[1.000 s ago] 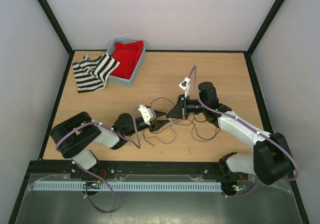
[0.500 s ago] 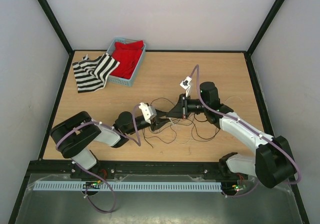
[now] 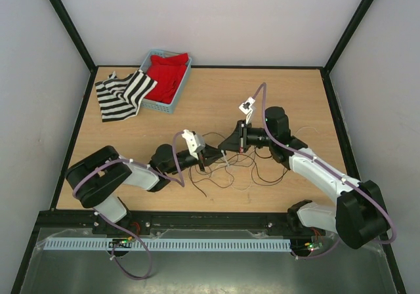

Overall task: Zip-tie the wires
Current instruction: Tie the cable at the center of the board.

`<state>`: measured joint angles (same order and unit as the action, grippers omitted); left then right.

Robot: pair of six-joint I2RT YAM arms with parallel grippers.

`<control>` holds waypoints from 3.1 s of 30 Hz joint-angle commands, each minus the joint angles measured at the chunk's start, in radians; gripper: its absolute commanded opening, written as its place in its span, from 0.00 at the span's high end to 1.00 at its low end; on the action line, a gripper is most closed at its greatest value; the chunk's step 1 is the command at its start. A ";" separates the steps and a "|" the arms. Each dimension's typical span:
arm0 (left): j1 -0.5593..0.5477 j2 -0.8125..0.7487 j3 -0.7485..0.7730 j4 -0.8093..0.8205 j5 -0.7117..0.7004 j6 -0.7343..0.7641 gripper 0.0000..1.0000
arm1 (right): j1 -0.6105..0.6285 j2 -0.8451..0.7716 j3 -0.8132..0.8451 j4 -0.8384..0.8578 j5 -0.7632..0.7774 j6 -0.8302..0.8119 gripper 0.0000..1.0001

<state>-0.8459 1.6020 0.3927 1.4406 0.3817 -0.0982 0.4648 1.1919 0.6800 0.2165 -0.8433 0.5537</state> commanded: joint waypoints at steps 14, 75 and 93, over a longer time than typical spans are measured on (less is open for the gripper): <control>-0.009 -0.030 -0.008 0.041 0.001 -0.020 1.00 | -0.035 0.059 0.089 0.029 0.081 -0.035 1.00; -0.128 -0.103 -0.065 0.038 -0.359 -0.055 0.65 | 0.003 -0.169 -0.126 0.076 0.536 0.063 1.00; -0.231 -0.052 0.099 -0.115 -0.601 0.123 0.73 | 0.080 -0.178 -0.167 0.146 0.666 0.111 1.00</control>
<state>-1.0683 1.5349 0.4446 1.3624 -0.1852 -0.0025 0.5362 1.0271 0.5224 0.3111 -0.1974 0.6479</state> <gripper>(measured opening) 0.265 0.009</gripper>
